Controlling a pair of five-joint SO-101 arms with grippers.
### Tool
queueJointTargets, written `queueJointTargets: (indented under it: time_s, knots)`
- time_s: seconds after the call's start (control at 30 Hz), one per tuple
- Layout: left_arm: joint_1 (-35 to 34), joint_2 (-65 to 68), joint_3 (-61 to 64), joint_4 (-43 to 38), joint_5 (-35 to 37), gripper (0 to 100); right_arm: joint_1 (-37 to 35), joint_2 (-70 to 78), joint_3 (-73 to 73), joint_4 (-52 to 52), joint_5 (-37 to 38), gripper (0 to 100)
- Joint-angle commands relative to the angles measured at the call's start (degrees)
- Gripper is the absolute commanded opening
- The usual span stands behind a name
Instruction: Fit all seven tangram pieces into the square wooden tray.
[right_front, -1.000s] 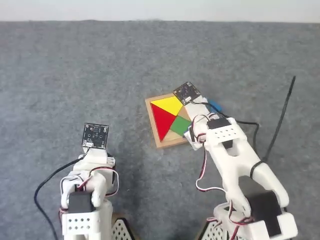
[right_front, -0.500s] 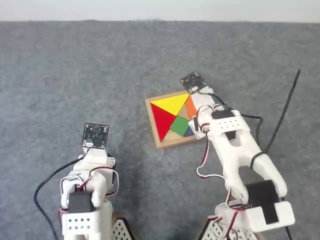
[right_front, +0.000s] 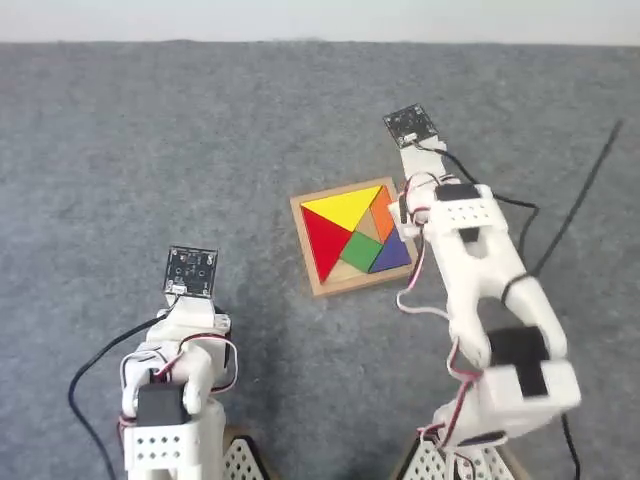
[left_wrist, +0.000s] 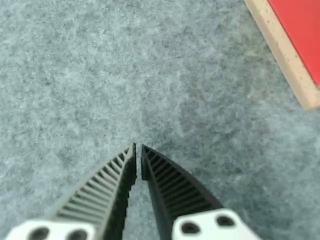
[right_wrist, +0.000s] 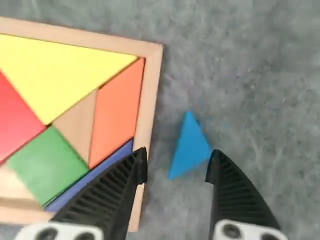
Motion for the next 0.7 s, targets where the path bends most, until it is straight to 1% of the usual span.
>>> queueJointTargets:
  time_s: [0.0, 0.13, 0.53, 0.67]
  knots:
    - [0.1, -1.0, -0.7, 0.2, 0.0, 2, 2.1, 4.4, -6.9, 0.7, -0.4, 18.8]
    - [0.1, -1.0, -0.7, 0.2, 0.0, 2, 3.6, 7.6, -8.3, 0.7, 3.0, 19.0]
    - [0.1, -1.0, -0.7, 0.2, 0.0, 2, 3.8, 8.1, -8.4, 1.5, 3.5, 18.8]
    - [0.1, -1.0, -0.7, 0.2, 0.0, 2, 3.9, 8.9, -8.7, 1.5, 6.1, 18.8]
